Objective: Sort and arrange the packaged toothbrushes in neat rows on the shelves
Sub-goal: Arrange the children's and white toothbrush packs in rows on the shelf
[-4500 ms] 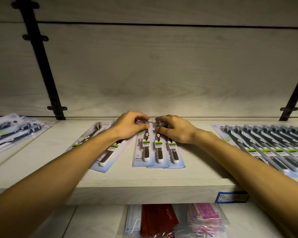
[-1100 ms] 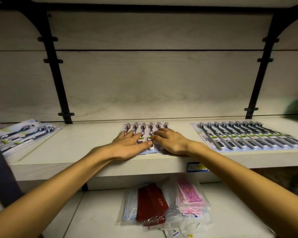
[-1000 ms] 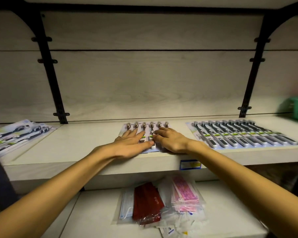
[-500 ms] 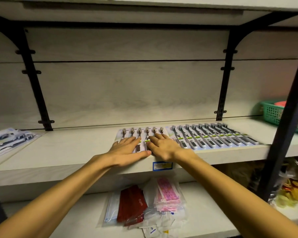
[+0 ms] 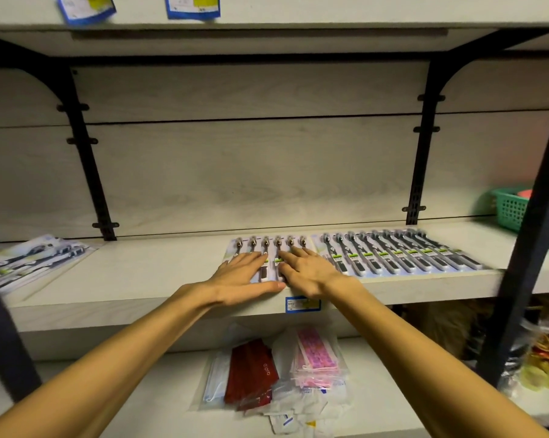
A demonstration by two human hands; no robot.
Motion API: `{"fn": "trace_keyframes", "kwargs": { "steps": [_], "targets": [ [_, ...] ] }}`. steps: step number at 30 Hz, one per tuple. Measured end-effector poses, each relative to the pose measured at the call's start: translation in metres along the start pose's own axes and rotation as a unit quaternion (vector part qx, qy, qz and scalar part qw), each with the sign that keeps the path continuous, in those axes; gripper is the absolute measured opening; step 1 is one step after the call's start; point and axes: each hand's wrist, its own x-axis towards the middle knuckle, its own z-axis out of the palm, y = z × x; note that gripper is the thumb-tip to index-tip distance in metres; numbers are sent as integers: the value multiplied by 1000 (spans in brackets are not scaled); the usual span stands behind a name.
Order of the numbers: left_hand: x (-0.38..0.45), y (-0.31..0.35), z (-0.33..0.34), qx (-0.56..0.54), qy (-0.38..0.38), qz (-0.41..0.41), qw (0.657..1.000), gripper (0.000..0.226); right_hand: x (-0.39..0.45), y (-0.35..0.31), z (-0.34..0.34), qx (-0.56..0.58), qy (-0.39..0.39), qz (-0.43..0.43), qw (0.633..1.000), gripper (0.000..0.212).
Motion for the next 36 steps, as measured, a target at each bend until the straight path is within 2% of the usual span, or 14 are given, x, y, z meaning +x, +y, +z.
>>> {"fn": "trace_keyframes", "kwargs": {
  "steps": [4, 7, 10, 14, 18, 21, 24, 27, 30, 33, 36],
  "targets": [
    [-11, 4, 2, 8, 45, -3, 999, 95, -4, -3, -5, 33, 30, 16, 999, 57],
    [-25, -2, 4, 44, 70, 46, 995, 91, -10, -10, -11, 63, 96, 22, 993, 54],
    [-45, -26, -1, 23, 77, 56, 995, 93, -13, -24, -17, 44, 138, 20, 989, 53],
    [-92, -73, -7, 35, 77, 63, 994, 99, -8, -75, -18, 34, 166, -4, 986, 50],
    [-161, -127, -20, 91, 98, 85, 987, 83, -2, -157, -7, 55, 181, -48, 981, 49],
    [-221, -172, -41, 93, 181, 127, 971, 60, 5, -227, 5, 64, 184, -76, 978, 44],
    [-271, -215, -63, 89, 295, 155, 938, 35, 10, -291, 16, 38, 213, -120, 969, 33],
    [-310, -257, -78, 92, 358, 128, 920, 19, 5, -350, 23, 6, 232, -180, 956, 24],
    [-336, -298, -85, 89, 399, 76, 909, 9, 3, -406, 32, -12, 203, -245, 948, 25],
    [-348, -338, -88, 61, 414, 0, 908, 9, 6, -458, 48, -16, 173, -308, 935, 29],
    [-347, -375, -93, 23, 401, -86, 912, 15, 17, -502, 62, -14, 189, -350, 917, 27]
  ]
}}
